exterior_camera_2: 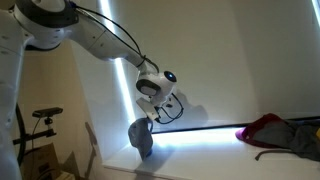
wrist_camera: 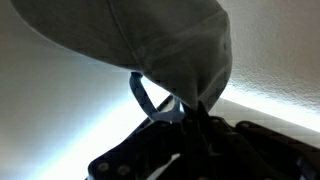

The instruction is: Pick up the cap from the blue container and put it by the window.

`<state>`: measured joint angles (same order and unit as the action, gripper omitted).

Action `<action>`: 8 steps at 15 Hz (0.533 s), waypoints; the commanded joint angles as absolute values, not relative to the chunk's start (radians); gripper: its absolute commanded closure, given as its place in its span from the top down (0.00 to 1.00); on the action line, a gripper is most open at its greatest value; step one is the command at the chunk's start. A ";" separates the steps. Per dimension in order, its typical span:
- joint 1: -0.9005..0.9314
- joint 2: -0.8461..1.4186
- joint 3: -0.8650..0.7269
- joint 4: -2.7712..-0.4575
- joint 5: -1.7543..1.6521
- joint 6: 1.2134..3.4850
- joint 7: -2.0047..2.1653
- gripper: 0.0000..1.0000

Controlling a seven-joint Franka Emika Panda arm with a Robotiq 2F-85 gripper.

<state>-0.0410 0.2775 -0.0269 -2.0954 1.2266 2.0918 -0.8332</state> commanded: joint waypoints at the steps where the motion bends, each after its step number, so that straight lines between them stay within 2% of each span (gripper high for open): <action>1: -0.062 0.273 -0.020 -2.061 1.206 1.954 -0.829 0.01; 4: -0.030 0.203 -0.010 -2.052 1.145 1.863 -0.831 0.01; 8: 0.037 0.031 0.029 -2.047 0.992 1.894 -0.768 0.01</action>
<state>0.0074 0.1571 0.0051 -2.0365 1.0772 1.8862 -0.8195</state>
